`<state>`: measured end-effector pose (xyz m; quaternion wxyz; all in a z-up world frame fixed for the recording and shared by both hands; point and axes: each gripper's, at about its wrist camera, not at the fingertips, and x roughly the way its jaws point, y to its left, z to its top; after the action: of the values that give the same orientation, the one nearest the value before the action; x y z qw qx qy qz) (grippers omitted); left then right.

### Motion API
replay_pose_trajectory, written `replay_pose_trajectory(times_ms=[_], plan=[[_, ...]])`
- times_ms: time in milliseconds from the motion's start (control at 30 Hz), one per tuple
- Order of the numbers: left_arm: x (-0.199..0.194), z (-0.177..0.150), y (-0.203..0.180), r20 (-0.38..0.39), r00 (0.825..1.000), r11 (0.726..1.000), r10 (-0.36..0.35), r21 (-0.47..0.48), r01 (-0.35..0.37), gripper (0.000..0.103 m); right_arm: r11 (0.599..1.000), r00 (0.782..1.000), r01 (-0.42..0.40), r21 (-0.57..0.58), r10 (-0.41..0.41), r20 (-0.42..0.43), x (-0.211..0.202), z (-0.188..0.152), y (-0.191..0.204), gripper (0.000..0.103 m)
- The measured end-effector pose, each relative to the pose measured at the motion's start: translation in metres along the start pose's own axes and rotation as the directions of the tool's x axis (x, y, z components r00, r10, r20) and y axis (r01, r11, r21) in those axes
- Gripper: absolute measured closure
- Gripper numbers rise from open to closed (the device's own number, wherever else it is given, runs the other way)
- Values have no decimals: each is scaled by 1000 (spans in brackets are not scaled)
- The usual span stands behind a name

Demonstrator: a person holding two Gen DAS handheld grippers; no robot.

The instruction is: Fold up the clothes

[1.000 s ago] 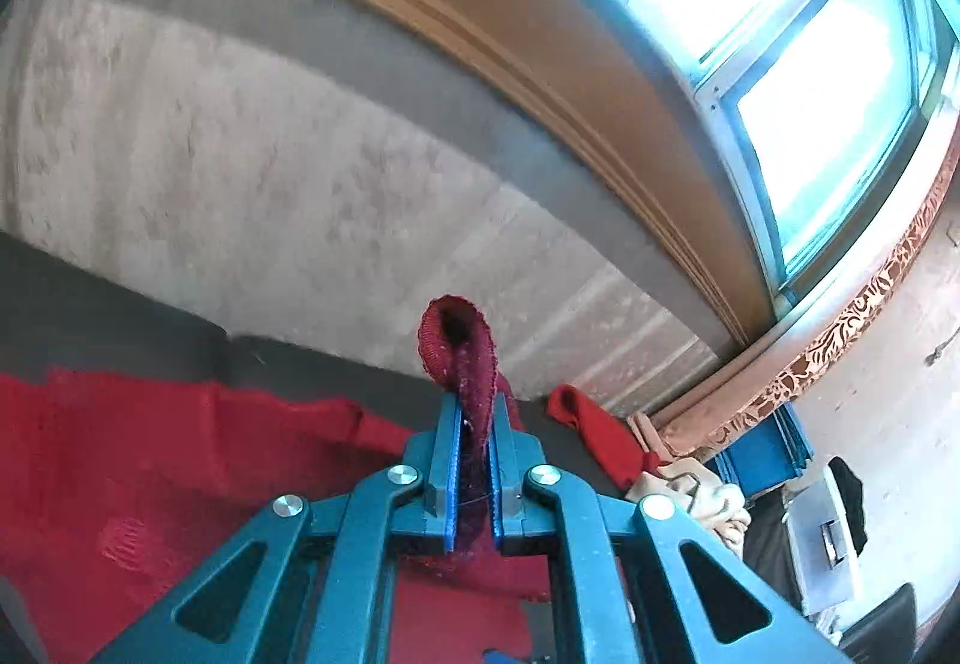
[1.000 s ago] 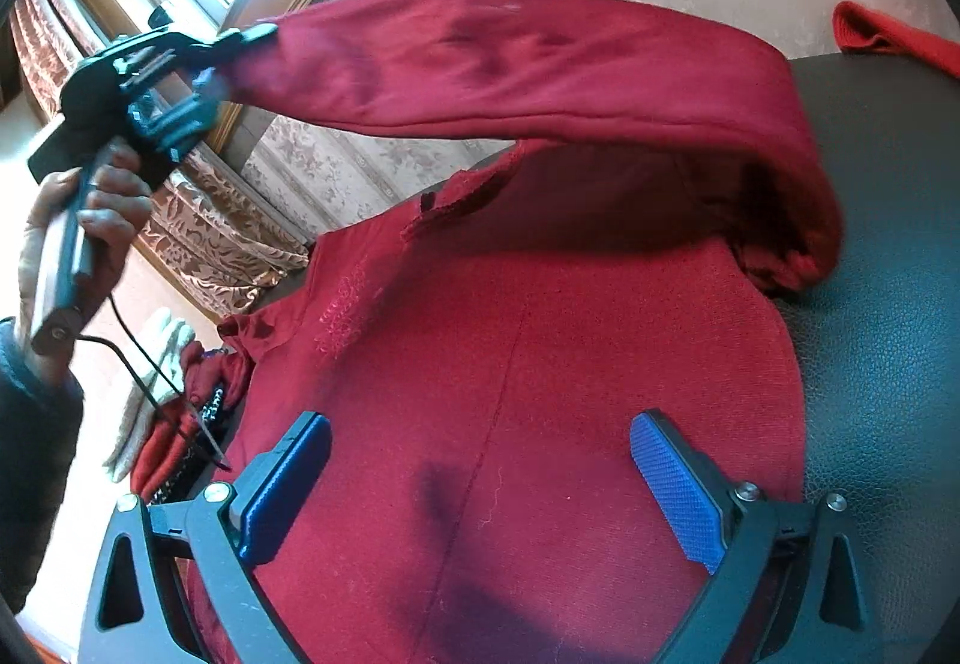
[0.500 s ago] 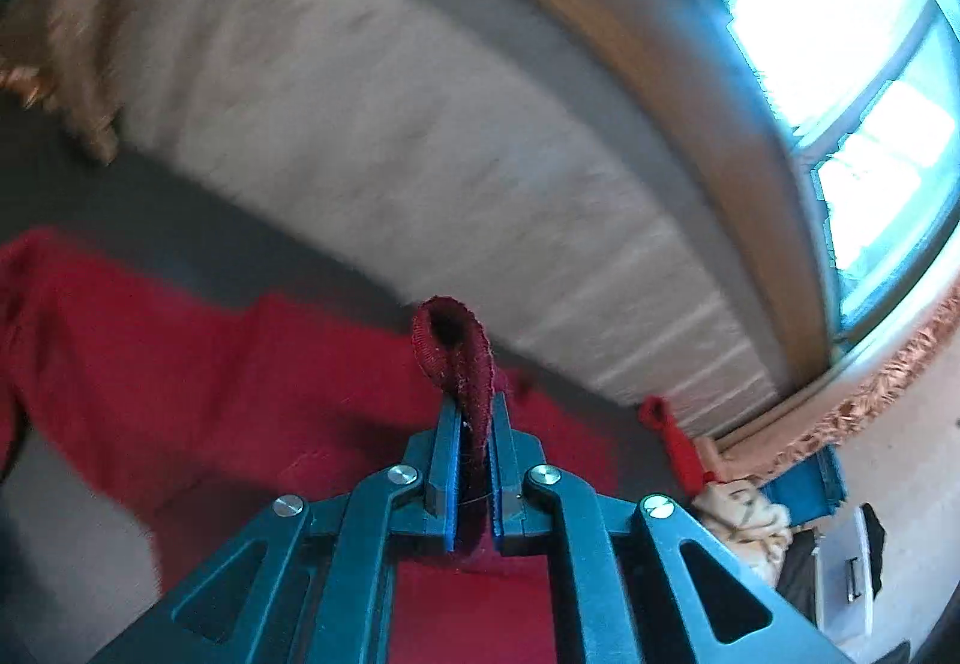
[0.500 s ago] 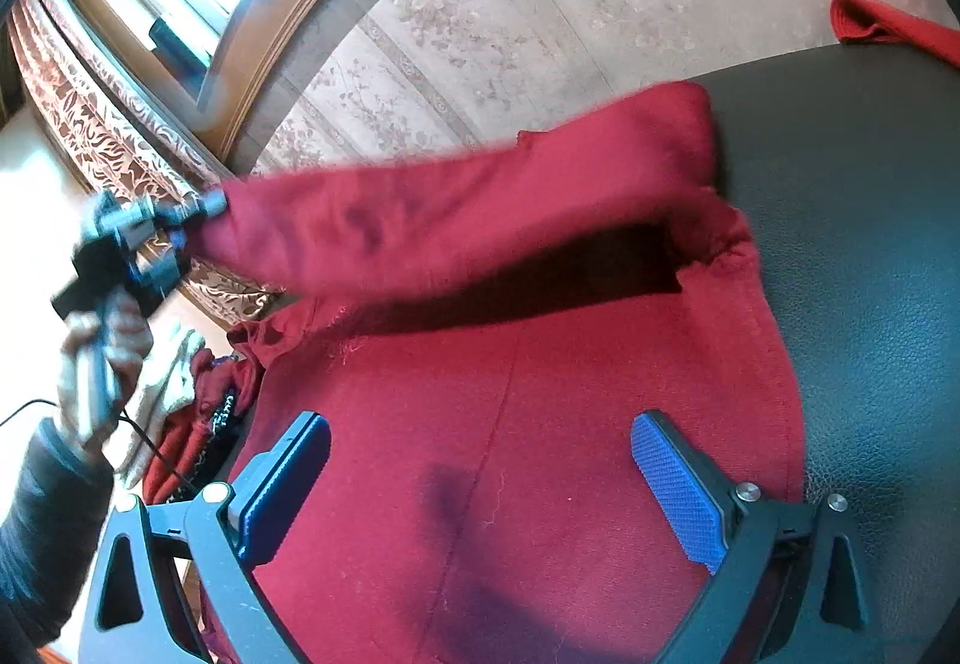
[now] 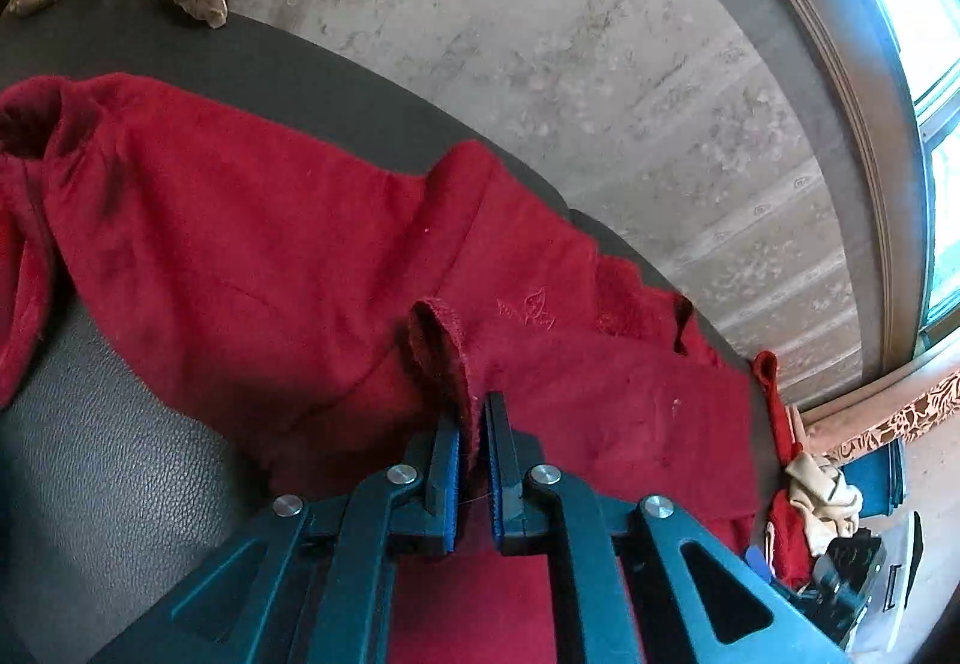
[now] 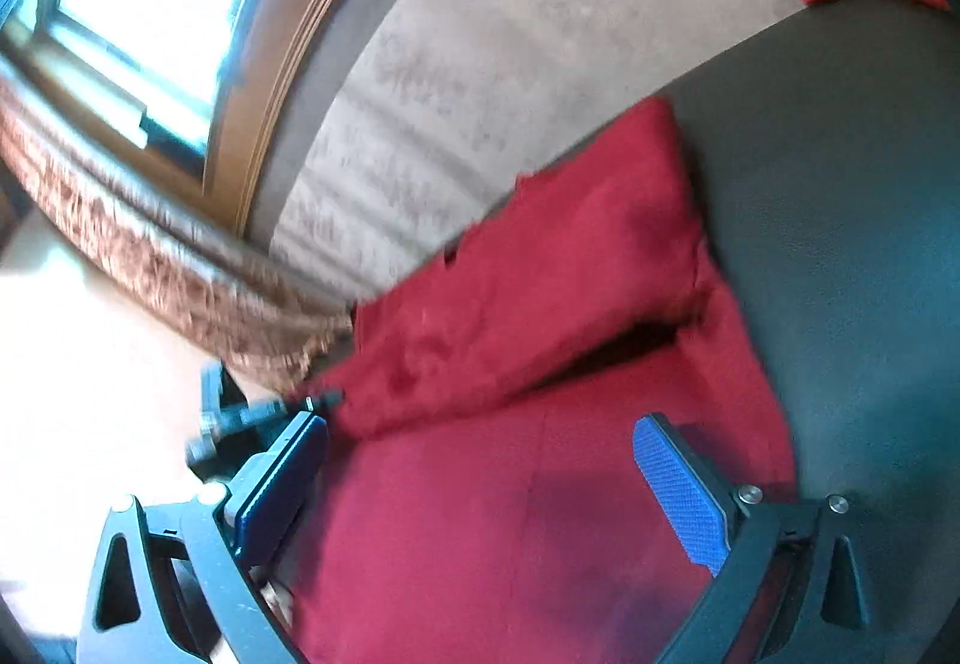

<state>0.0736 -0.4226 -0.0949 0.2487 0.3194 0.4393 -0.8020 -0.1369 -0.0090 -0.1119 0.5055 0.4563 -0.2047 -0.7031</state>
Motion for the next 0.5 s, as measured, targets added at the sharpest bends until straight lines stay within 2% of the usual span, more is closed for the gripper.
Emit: replay_pose_trajectory(times_ms=[133,200,267,300,333,367,400,433,500], plan=[[-2,3,3,7,1000,1000,-24,-15,24,97,995,998,56,77,-56,-4,22,14,-7,0],[-4,4,7,3,999,999,-33,-18,33,97,988,997,71,139,-76,29,28,14,-15,1],[-5,5,7,-3,999,999,-33,-3,33,97,981,991,103,165,-116,67,29,14,-19,9],[-5,5,7,-7,1000,1000,-28,10,28,97,976,986,131,172,-146,82,30,15,-20,20],[-4,5,6,-11,1000,1000,-20,21,21,97,971,979,158,180,-177,98,31,16,-21,41],[-5,5,6,-11,1000,1000,-15,27,15,97,967,974,180,181,-200,103,33,18,-23,53],[-6,6,5,-5,1000,999,-16,28,16,97,963,970,203,179,-222,95,36,20,-27,75],[-9,7,3,6,999,999,-34,27,34,97,961,969,210,182,-229,88,38,22,-29,87],[-17,8,-2,29,995,995,-100,27,99,97,965,967,210,155,-229,113,31,24,-26,88]])
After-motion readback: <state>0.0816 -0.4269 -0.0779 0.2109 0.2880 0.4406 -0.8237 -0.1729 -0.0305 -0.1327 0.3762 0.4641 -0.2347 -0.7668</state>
